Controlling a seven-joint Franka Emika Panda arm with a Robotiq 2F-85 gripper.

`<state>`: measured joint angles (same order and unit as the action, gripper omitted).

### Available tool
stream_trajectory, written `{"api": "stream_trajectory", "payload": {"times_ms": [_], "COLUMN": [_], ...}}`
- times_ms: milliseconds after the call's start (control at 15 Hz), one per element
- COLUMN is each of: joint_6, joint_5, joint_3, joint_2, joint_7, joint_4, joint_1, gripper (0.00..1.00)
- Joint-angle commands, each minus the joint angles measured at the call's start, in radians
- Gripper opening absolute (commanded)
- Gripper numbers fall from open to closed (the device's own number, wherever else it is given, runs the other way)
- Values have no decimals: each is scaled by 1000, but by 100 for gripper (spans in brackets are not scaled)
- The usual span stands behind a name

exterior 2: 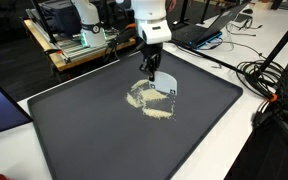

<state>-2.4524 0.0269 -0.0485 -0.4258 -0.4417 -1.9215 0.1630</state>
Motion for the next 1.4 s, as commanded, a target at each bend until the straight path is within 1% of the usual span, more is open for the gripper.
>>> {"api": "stream_trajectory", "payload": {"times_ms": [0,133,200,267,400,467,533,600,733,800,867,1000,1067,1133,1200,1333], "joint_6": [-144,-219,-257,-293,-368,-309,-333,-346,-351,-351,-359,-325,-307,-288,-257,-195], "joint_5": [67,80,64,18,-134,-41,-86,-103,-108,-109,-149,-278,-369,-429,-489,-544], "joint_3": [-1,3,16,41,129,62,89,102,109,111,128,173,204,215,225,199], "joint_2": [119,154,166,176,194,141,151,157,161,161,167,182,188,192,196,208], "joint_7": [81,124,167,233,403,278,337,364,376,376,399,465,518,547,581,590], "joint_4": [-176,-240,-267,-291,-339,-262,-284,-298,-306,-306,-309,-298,-287,-276,-263,-245], "joint_1": [1,-7,-22,-48,-132,-65,-93,-109,-119,-119,-140,-204,-246,-271,-296,-315], "gripper": [1,1,1,1,1,4,4,4,4,1,1,1,1,1,1,1]}}
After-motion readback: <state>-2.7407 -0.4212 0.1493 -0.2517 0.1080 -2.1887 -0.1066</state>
